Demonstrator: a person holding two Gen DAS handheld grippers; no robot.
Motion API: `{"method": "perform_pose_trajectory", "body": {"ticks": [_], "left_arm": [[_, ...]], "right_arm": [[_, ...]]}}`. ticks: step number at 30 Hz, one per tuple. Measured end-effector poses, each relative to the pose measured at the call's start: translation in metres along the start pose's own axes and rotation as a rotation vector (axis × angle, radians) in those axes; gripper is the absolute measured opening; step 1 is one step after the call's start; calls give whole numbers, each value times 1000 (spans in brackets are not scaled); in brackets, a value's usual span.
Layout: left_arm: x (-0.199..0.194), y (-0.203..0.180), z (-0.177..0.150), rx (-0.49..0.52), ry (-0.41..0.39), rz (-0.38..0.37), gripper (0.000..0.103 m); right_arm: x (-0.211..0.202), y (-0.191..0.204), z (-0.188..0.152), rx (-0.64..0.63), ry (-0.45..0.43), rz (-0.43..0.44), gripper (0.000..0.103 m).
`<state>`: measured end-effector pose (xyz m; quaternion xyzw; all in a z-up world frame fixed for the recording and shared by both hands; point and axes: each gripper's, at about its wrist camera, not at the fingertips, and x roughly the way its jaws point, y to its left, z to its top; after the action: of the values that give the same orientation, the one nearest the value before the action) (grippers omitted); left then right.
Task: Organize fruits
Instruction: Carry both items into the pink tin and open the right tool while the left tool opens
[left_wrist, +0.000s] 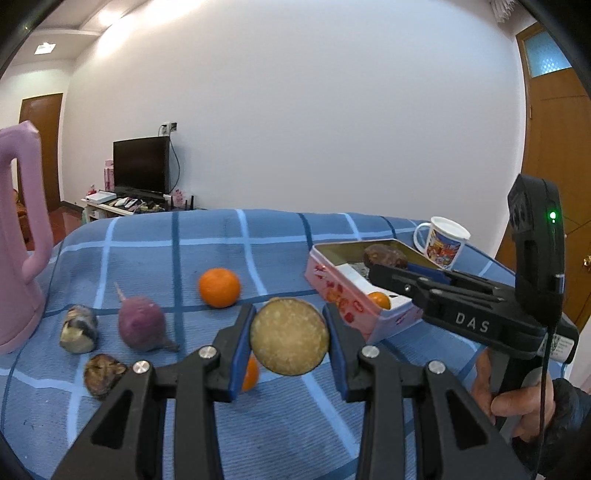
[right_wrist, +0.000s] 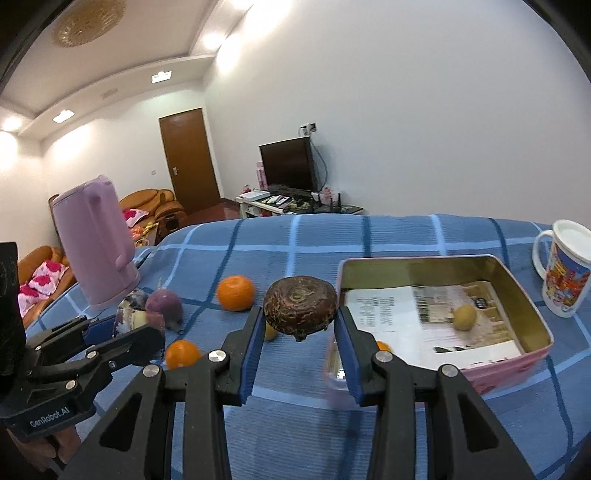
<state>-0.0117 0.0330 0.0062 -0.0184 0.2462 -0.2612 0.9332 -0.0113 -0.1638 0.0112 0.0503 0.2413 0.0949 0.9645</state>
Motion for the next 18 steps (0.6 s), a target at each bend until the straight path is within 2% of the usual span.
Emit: {"method": "perform_pose_trajectory", "body": {"ticks": [4,8,18], "left_arm": [[2,-11,7,-17,-14,-26,39],[9,-29,17,7,-25,-34,39],[47,-77,33,32,-9,-73,39]], "right_arm": [[-7,-18,4,16,-20,-18,41],[-16,-47,8,45,-42,-55,41],[-35,-126,15,167,-75,-141,41]]}}
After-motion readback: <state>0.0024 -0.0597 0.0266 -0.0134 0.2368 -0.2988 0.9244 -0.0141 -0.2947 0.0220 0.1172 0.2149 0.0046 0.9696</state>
